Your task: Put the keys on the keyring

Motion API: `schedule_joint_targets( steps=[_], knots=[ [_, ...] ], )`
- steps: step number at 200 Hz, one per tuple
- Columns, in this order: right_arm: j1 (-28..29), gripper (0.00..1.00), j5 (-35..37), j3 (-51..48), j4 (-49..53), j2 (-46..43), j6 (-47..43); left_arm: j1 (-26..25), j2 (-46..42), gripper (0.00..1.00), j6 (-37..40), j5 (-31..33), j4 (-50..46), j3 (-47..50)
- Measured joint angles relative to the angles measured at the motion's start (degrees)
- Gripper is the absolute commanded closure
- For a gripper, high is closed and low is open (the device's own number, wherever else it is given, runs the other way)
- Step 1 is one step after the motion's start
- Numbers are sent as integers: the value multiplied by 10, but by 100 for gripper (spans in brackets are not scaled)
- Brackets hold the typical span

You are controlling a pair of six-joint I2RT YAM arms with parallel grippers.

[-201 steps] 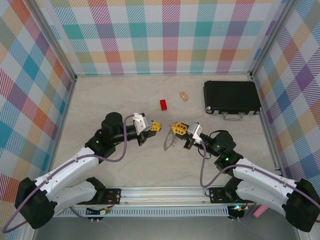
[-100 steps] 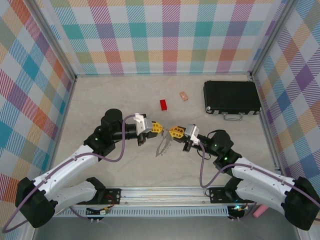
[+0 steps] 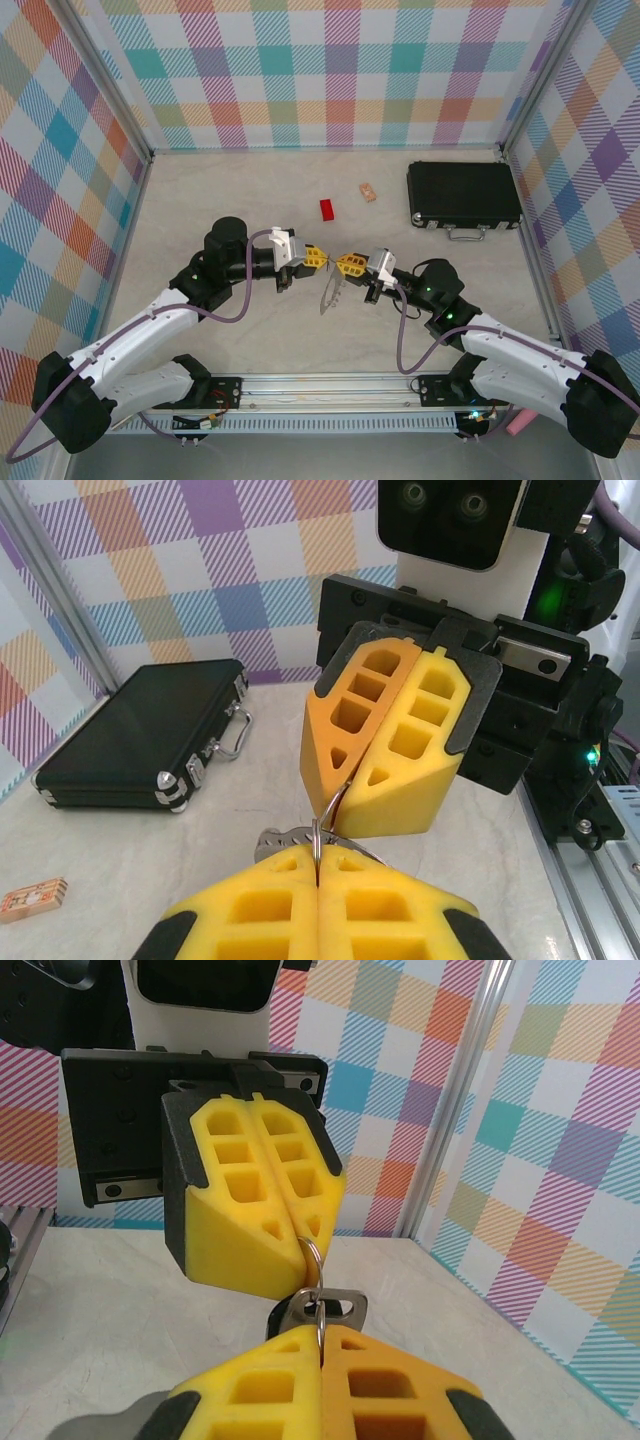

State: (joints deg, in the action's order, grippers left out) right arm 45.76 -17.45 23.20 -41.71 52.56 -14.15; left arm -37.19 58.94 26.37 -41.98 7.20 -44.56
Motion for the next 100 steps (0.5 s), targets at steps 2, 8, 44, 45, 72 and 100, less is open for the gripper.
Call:
schedule_joint_targets(
  steps=[2, 8, 44, 45, 72, 100],
  knots=[
    [0, 100, 0, 0, 0, 0, 0, 0, 0, 100, 0, 0, 0, 0],
    [0, 100, 0, 0, 0, 0, 0, 0, 0, 100, 0, -1, 0, 0],
    [0, 100, 0, 0, 0, 0, 0, 0, 3, 100, 0, -7, 0, 0],
    [0, 100, 0, 0, 0, 0, 0, 0, 3, 100, 0, -6, 0, 0],
    [0, 100, 0, 0, 0, 0, 0, 0, 7, 100, 0, -7, -2, 0],
    [0, 100, 0, 0, 0, 0, 0, 0, 7, 100, 0, -6, -2, 0]
  ],
)
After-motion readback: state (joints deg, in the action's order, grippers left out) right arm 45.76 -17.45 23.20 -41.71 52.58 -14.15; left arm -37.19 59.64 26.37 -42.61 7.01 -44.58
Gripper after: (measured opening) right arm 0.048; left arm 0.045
